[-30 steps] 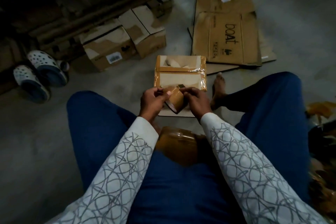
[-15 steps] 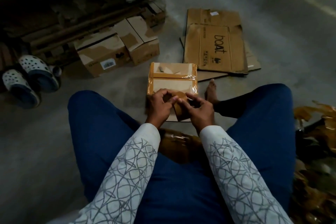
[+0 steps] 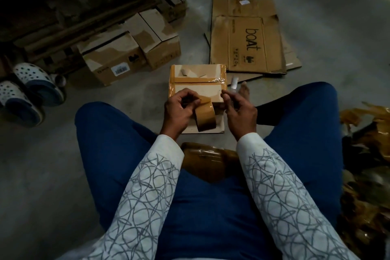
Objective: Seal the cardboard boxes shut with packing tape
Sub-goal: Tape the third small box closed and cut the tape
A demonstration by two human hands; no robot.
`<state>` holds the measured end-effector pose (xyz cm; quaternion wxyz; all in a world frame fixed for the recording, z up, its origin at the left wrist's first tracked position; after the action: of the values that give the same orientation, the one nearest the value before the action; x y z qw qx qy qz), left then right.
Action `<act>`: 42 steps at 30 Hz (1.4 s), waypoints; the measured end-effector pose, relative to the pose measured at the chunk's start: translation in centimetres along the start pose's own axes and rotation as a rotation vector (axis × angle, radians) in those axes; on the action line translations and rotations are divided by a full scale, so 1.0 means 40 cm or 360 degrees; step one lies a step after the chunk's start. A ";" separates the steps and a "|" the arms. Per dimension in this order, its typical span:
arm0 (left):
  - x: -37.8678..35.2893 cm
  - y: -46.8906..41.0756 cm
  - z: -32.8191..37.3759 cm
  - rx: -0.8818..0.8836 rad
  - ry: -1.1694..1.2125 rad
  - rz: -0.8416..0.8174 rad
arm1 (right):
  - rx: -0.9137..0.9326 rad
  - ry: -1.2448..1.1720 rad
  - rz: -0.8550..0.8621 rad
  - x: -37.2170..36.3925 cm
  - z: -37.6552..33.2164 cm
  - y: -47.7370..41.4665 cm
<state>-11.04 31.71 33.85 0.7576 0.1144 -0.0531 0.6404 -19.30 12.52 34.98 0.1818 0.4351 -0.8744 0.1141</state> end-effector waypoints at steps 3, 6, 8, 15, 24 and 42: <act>-0.013 -0.002 0.007 -0.0044 0.0015 -0.0067 | 0.0098 0.0190 -0.0027 0.017 -0.018 -0.015; -0.029 0.001 0.034 -0.0173 -0.0024 -0.0100 | 0.0108 0.0205 -0.0038 0.021 -0.018 -0.014; -0.040 0.001 0.043 -0.0229 -0.0029 -0.0115 | 0.0205 0.0275 -0.0057 0.015 -0.040 -0.006; -0.044 -0.016 0.029 -0.0289 -0.0111 -0.0120 | 0.0432 0.0407 -0.0091 0.000 -0.106 0.013; -0.042 -0.010 0.023 -0.0247 -0.0170 -0.0113 | 0.0459 0.0402 -0.0223 -0.028 -0.063 -0.002; -0.067 -0.019 -0.010 -0.0089 -0.0106 -0.0123 | 0.0053 0.0572 -0.0236 -0.033 -0.001 -0.014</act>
<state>-10.77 29.11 32.75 0.7826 0.1164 -0.0916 0.6046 -18.12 13.14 34.49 0.3357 0.4739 -0.7914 0.1908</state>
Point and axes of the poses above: each hand's wrist, its own y-axis away from the middle knuckle, its own x-axis out of the back of the hand, z = x × y, the point moved 10 cm from there along -y, towards the middle knuckle, and after that the axes turned 5 degrees about z, right-handed, at the moved point
